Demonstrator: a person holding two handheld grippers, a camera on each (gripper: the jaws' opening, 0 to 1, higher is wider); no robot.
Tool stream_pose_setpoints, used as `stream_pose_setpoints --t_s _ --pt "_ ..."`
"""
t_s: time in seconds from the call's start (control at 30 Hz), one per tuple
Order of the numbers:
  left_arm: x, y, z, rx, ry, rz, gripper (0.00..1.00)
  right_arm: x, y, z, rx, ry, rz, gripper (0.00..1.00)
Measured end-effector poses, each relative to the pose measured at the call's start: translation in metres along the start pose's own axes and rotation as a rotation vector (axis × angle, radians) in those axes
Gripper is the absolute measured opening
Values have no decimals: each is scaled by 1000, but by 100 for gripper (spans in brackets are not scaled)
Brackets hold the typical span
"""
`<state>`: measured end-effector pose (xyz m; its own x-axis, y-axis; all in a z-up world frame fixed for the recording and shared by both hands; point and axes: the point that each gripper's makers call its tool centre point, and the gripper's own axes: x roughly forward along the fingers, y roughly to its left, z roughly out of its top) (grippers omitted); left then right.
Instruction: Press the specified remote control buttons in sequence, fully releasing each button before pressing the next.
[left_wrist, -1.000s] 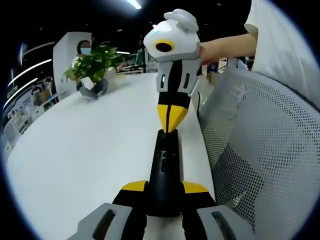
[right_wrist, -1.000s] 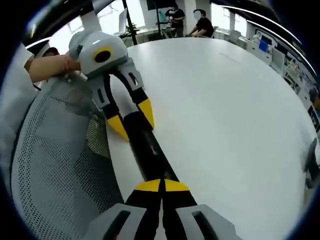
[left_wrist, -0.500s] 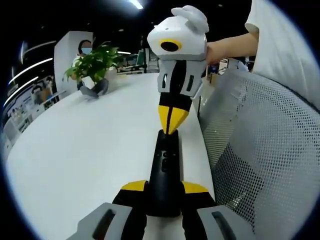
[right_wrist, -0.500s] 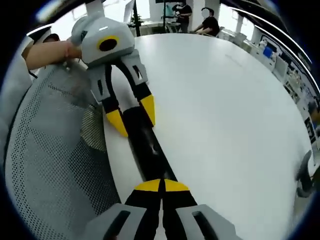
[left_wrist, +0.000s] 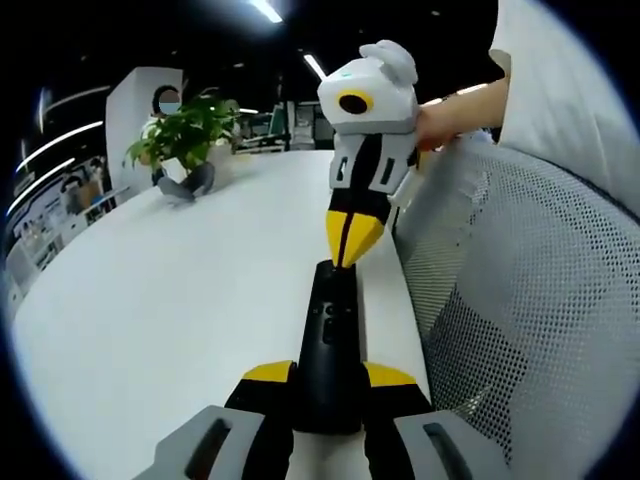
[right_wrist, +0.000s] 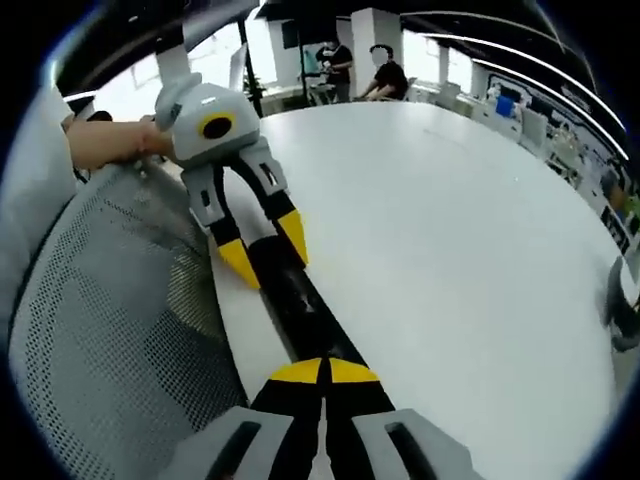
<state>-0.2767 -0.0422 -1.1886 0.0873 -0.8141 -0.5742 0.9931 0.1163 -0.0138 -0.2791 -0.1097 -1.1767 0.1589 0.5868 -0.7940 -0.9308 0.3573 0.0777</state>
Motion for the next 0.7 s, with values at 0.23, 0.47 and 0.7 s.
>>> stream_pose_setpoints --t_s 0.23,0.47,0.7 --pt "0 -5 0 21 -3 -30 24 8 7 6 -139 69 60 0" --pt "1 -5 1 18 -5 -35 24 10 8 4 -252 151 73 0" --pt "1 -4 -1 14 -4 -35 24 11 8 2 -298 192 40 0"
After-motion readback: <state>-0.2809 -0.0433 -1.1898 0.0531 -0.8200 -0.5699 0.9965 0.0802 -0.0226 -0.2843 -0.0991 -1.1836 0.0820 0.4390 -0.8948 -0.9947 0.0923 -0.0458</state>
